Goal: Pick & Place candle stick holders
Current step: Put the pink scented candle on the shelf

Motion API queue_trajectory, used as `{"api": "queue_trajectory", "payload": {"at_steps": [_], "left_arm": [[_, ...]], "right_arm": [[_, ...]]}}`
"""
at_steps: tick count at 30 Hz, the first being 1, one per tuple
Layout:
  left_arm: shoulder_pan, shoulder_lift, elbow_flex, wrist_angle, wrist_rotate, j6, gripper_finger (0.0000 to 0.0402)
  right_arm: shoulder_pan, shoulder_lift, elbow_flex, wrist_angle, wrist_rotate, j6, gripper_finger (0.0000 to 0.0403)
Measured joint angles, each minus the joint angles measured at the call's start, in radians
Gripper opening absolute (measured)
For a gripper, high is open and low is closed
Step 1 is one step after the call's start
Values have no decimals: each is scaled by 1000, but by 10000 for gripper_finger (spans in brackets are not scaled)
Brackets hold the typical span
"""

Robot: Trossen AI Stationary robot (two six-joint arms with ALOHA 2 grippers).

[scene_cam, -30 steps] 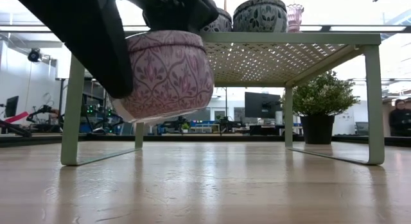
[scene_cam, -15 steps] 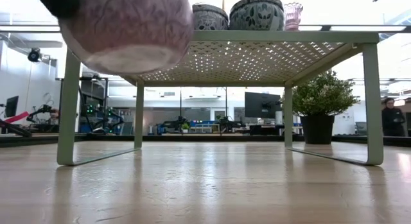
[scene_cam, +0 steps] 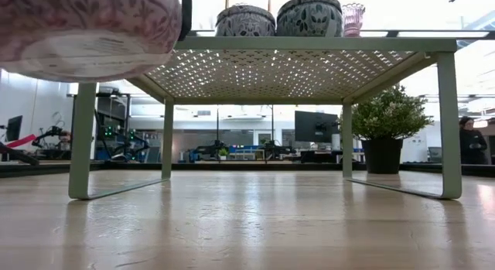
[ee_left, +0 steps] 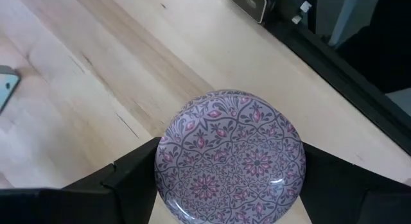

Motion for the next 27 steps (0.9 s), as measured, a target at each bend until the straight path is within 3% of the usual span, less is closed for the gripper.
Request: {"api": "queue_trajectory", "payload": {"at_steps": [7,16,27], "left_arm": [[14,35,0,-2,91,79,307],[28,105,-2,-51,66,201,307],[31,112,-2,-34,58,64,320]], "right_arm": [[0,0,0,5,2,2,8],[0,1,0,36,31,3,8],[0,3,0,52,31,4,8]]}}
